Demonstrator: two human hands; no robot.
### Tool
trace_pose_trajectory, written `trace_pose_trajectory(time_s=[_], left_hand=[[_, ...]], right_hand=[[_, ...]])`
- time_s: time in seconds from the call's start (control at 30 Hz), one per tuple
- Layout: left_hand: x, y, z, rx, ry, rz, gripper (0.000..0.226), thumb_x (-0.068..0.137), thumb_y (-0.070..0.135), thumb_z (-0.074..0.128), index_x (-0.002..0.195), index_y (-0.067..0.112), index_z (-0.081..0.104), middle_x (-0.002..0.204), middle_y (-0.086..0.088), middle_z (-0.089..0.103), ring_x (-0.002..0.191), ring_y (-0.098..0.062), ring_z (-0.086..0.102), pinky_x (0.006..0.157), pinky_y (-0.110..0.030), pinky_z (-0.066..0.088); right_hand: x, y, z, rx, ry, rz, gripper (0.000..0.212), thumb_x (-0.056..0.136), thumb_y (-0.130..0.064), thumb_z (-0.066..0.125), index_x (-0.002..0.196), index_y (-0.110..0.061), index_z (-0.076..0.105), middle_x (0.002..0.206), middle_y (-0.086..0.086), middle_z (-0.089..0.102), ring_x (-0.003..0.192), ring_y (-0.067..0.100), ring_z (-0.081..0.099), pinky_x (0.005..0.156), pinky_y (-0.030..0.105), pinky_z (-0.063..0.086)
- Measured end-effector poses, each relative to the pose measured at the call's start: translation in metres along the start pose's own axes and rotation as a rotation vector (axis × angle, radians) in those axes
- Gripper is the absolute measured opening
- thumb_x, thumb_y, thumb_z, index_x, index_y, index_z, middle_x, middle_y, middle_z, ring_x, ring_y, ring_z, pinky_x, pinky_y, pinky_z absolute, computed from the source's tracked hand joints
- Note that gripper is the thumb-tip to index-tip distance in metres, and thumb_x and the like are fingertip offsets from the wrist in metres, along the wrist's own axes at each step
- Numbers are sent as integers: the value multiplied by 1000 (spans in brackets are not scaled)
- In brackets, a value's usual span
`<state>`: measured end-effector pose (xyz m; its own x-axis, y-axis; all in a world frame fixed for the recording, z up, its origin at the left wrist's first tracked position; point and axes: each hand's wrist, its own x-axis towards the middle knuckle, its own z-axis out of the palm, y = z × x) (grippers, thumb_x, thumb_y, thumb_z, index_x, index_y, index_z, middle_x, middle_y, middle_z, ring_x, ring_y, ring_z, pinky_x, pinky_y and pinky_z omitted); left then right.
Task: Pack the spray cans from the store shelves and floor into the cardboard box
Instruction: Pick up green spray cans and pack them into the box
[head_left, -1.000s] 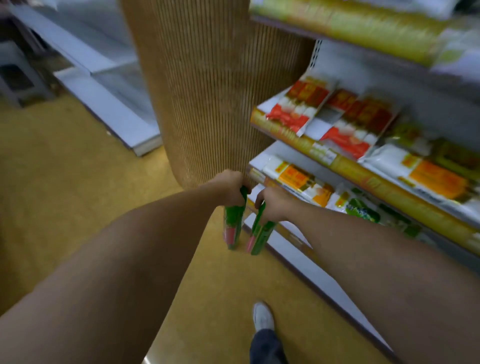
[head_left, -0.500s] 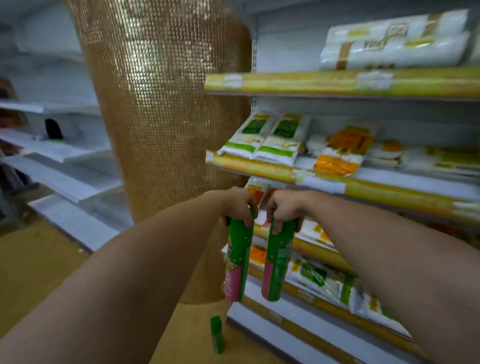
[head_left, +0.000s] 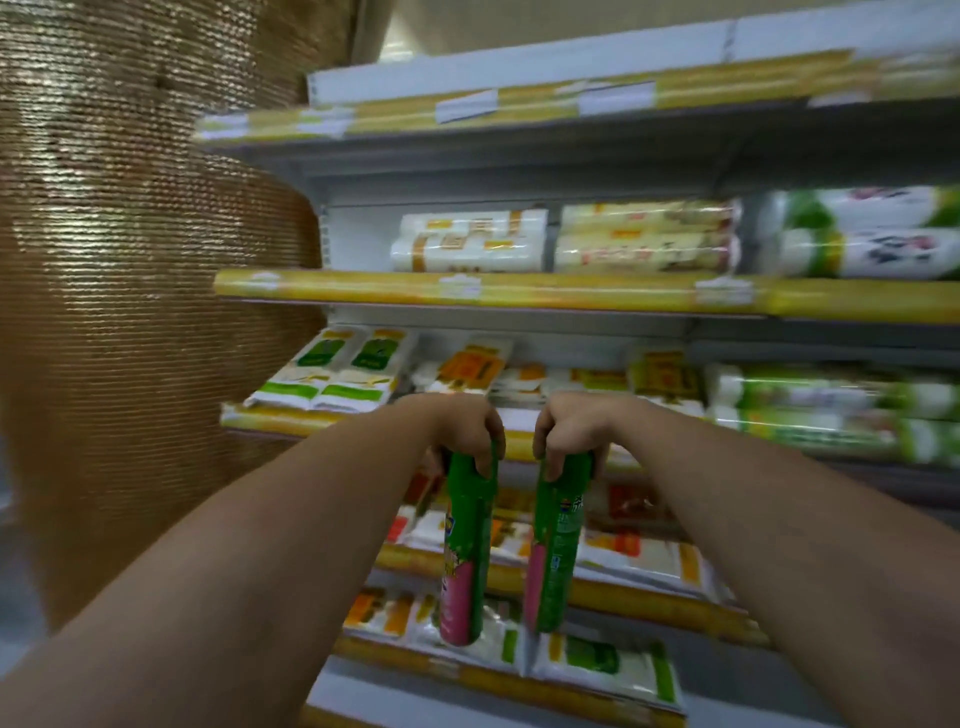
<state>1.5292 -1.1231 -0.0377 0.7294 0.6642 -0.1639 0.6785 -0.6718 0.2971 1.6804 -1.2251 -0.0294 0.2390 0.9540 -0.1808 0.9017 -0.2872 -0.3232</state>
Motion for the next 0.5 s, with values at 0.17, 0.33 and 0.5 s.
trace_pose_trajectory(time_s=[0.17, 0.33, 0.5], left_hand=[[18, 107, 13, -2, -7, 140, 27, 86, 14, 80, 110, 20, 70, 107, -9, 65, 94, -30, 70, 55, -35, 61], [41, 217, 39, 34, -55, 295, 26, 86, 13, 79, 109, 20, 70, 96, -4, 64, 83, -24, 69, 51, -33, 59], [57, 321, 71, 60, -118, 449, 28, 86, 14, 79, 112, 18, 70, 97, -4, 66, 89, -26, 70, 57, -34, 62]], right_hand=[[-60, 79, -31, -14, 88, 95, 32, 76, -11, 86, 106, -8, 75, 95, 10, 70, 87, 29, 71, 67, 50, 64], [-120, 166, -58, 26, 147, 229, 32, 74, -11, 87, 103, -7, 76, 99, 14, 73, 85, 31, 72, 65, 51, 64], [-186, 250, -75, 39, 197, 388, 30, 74, -11, 87, 102, -7, 76, 100, 16, 73, 85, 33, 72, 64, 48, 64]])
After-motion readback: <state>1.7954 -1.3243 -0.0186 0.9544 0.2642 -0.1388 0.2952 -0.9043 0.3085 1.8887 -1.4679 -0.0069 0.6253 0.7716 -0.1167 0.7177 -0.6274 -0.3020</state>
